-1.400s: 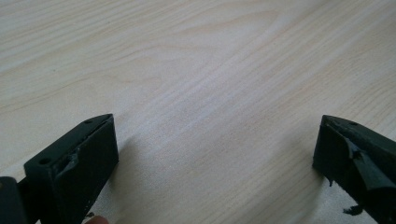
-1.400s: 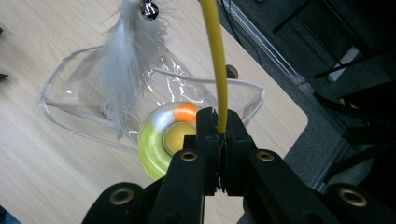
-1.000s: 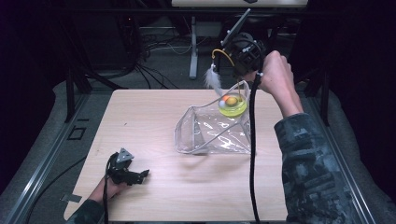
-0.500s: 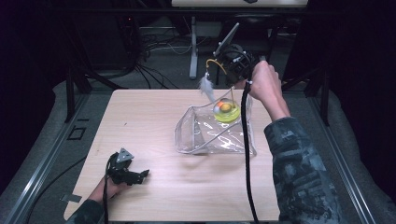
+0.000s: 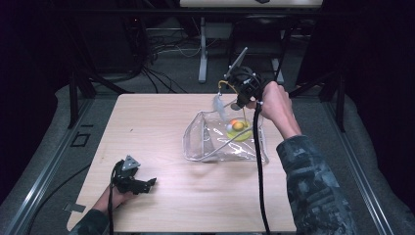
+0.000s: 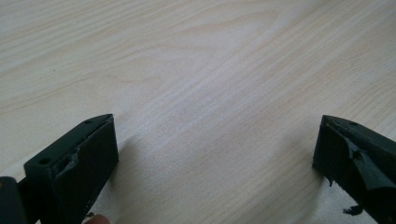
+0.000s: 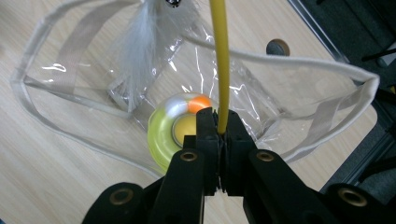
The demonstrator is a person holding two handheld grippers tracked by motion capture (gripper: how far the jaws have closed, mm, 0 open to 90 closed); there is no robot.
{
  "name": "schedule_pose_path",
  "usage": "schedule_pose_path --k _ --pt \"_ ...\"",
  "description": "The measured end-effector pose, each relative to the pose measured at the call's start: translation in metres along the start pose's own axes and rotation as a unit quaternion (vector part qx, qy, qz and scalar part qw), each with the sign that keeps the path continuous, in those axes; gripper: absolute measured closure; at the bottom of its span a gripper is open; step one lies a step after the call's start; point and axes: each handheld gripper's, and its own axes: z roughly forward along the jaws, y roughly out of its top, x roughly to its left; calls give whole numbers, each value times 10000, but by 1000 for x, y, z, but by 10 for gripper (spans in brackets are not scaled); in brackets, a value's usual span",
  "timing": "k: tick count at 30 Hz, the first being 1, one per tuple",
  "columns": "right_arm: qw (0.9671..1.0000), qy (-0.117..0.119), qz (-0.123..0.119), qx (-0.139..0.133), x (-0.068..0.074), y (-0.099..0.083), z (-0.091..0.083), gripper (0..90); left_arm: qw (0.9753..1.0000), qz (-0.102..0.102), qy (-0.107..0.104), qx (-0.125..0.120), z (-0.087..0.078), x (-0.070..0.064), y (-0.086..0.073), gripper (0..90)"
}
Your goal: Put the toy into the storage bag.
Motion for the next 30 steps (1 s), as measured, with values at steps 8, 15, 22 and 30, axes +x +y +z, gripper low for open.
schedule_pose_path --k 8,15,22,30 --pt "9999 32 54 150 1 -16 20 877 10000 2 0 0 0 0 0 0" --pt "9994 -2 61 352 1 -23 38 875 10000 1 -1 0 0 0 0 0" --pt "9988 23 178 461 -1 -29 50 875 10000 1 2 1 0 0 0 0" --pt "9978 18 193 633 -2 -32 60 874 10000 5 2 3 0 0 0 0"
